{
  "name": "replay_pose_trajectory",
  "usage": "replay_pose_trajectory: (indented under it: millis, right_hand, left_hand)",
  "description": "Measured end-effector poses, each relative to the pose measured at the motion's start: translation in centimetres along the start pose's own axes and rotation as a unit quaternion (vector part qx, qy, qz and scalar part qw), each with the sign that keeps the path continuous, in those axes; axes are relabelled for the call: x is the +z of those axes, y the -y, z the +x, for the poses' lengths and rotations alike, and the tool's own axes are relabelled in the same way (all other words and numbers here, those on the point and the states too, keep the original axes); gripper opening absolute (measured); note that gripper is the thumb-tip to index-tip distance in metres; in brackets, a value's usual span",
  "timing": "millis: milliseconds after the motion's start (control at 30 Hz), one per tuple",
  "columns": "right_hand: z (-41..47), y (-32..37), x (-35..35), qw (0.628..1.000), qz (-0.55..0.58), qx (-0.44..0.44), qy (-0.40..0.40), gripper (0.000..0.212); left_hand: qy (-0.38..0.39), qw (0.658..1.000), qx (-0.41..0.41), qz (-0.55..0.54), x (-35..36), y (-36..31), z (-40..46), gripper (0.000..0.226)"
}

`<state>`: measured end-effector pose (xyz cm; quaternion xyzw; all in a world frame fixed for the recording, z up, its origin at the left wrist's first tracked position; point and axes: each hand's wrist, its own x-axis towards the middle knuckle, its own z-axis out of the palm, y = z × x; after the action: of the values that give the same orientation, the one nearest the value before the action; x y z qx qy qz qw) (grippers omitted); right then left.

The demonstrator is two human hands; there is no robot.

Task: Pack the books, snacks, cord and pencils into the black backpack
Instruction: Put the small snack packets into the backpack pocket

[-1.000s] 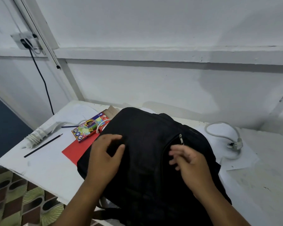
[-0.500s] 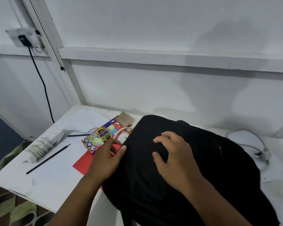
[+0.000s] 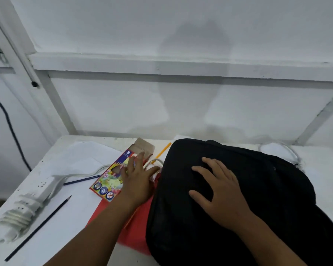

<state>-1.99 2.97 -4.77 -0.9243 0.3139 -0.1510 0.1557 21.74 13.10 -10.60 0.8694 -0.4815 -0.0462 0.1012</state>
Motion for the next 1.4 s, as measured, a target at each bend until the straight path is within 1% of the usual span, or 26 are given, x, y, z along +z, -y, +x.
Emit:
replay_pose_trajectory:
  millis: [67,133,233,333,400,433,467,500,533,600,633,667,700,733,800,900,967,1033,1067,1133,1200,1267,1333,1400]
  right_hand:
    - [0.0,0.0,0.0,1.000,0.007,-0.001,-0.004,0.062]
    - [0.0,-0.1,0.0,1.000,0.012,0.000,-0.006,0.061]
    - [0.1,-0.3,0.1,1.000,0.021,0.000,-0.008,0.060]
    - [0.2,-0.3,0.1,0.999,0.035,0.000,-0.015,0.060]
    - [0.2,-0.3,0.1,0.999,0.042,0.001,-0.019,0.060]
    - [0.2,-0.4,0.2,0.999,0.046,0.001,-0.019,0.060]
    - [0.2,-0.4,0.2,0.999,0.050,0.002,-0.018,0.060]
    - [0.2,-0.5,0.2,0.998,0.053,0.002,-0.015,0.060]
    - [0.2,-0.6,0.2,0.998,0.057,0.001,-0.014,0.060]
    - [0.2,-0.7,0.1,0.998,0.063,-0.002,-0.014,0.060]
    - [0.2,-0.7,0.1,0.998,0.068,-0.003,-0.015,0.060]
    - [0.3,-0.7,0.0,0.997,0.077,-0.003,-0.016,0.060]
    - [0.3,-0.6,-0.1,0.996,0.092,-0.002,-0.017,0.058]
    - [0.3,-0.6,-0.2,0.993,0.114,0.001,-0.018,0.056]
    - [0.5,-0.6,-0.7,0.985,0.173,0.014,-0.016,0.049]
    - [0.5,-0.6,-2.2,0.960,0.273,0.057,-0.008,0.041]
    - [0.4,-0.6,-3.3,0.937,0.343,0.067,-0.019,0.044]
    - [-0.1,-0.9,-4.7,0.907,0.414,0.060,-0.045,0.042]
    - [-0.4,-1.3,-5.4,0.898,0.432,0.055,-0.062,0.036]
    - [-1.3,-2.5,-7.0,0.896,0.430,0.048,-0.102,0.027]
    - [-2.3,-4.3,-8.5,0.893,0.427,0.054,-0.129,0.025]
    - [-3.3,-6.3,-10.1,0.883,0.442,0.068,-0.146,0.025]
    - [-4.5,-8.5,-11.5,0.871,0.456,0.084,-0.160,0.018]
    - [-5.6,-10.8,-12.8,0.855,0.477,0.102,-0.175,0.016]
  left_hand:
    - [-0.007,1.000,0.000,0.006,0.4,0.0,1.1,0.050]
    - [-0.041,0.999,-0.001,-0.014,0.6,-0.1,1.9,0.047]
    - [-0.085,0.992,-0.016,-0.092,0.7,0.3,2.8,0.042]
    - [-0.117,0.979,0.011,-0.166,0.2,0.8,2.7,0.041]
    - [-0.117,0.963,0.031,-0.239,-0.2,1.1,2.3,0.054]
    - [-0.120,0.949,0.031,-0.290,-0.3,1.3,2.2,0.062]
    - [-0.124,0.927,0.023,-0.353,-0.4,1.6,2.2,0.065]
    - [-0.128,0.898,0.010,-0.422,-0.6,1.6,2.2,0.062]
    - [-0.123,0.865,-0.008,-0.487,-1.0,1.6,2.1,0.053]
    - [-0.091,0.796,-0.043,-0.596,-2.6,0.9,1.8,0.041]
    - [-0.081,0.763,-0.056,-0.639,-3.6,0.2,1.5,0.041]
    - [-0.075,0.739,-0.063,-0.666,-4.5,-0.5,1.3,0.044]
    - [-0.069,0.727,-0.064,-0.680,-5.4,-1.2,1.0,0.047]
    - [-0.066,0.724,-0.063,-0.684,-6.1,-1.9,0.6,0.050]
    - [-0.057,0.733,-0.048,-0.676,-7.0,-3.4,0.0,0.049]
    - [-0.033,0.745,0.001,-0.666,-7.9,-6.9,-1.4,0.029]
    - [-0.019,0.745,0.023,-0.667,-8.2,-9.8,-2.5,0.027]
    - [-0.015,0.748,0.039,-0.662,-7.9,-12.4,-3.4,0.027]
    - [-0.016,0.758,0.046,-0.650,-7.6,-13.6,-3.6,0.028]
    - [-0.021,0.785,0.064,-0.616,-7.0,-16.1,-4.1,0.031]
    - [-0.032,0.808,0.082,-0.582,-6.7,-18.5,-4.6,0.031]
    - [-0.030,0.825,0.096,-0.555,-6.2,-20.8,-5.0,0.031]
    - [-0.027,0.856,0.107,-0.504,-5.5,-23.0,-5.4,0.035]
    - [-0.022,0.894,0.102,-0.435,-4.3,-25.0,-5.8,0.043]
